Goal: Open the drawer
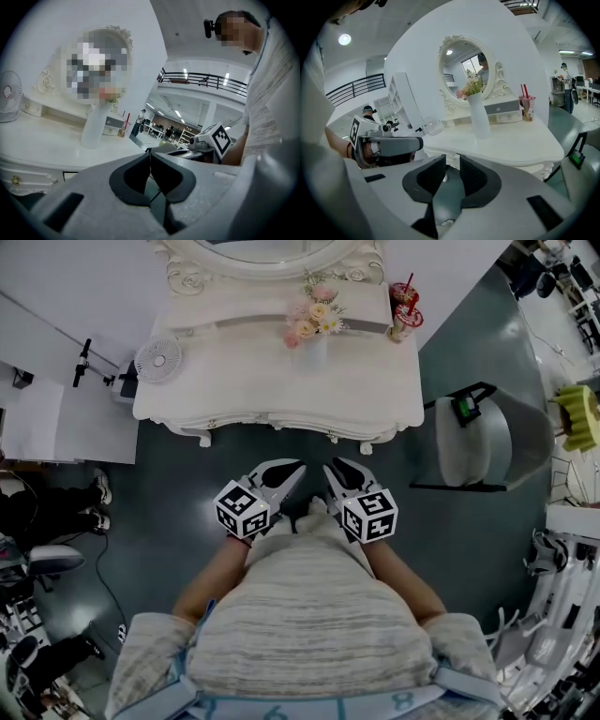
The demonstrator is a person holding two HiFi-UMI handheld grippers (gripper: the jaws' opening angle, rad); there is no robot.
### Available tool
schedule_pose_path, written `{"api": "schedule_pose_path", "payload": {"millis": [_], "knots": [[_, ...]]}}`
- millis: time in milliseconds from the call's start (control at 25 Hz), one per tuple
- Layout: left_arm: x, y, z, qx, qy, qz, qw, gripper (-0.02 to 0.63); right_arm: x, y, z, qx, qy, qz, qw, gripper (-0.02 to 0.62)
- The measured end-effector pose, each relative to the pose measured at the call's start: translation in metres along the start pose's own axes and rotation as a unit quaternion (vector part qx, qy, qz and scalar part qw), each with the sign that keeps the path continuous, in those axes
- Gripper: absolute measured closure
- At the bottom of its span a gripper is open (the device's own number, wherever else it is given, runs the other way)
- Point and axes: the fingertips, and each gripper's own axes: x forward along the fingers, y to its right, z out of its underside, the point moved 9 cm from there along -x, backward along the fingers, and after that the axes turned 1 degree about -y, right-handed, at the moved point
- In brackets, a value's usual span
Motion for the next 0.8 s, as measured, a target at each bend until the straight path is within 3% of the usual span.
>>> {"api": "schedule_pose_path", "payload": {"millis": [480,800], "knots": [[-0.019,-0.041,-0.003,-0.002,-0.008,0.005,1.0000,0.592,0.037,0.008,0.015,0.016,-0.027,0.060,0.998,0.540],[-0.037,-0.040,-0.002,-0.011,-0.001,0.003,0.9999,0.592,0.060,0.020,0.031,0.023,-0.054,0.084,0.995,0.537]]}}
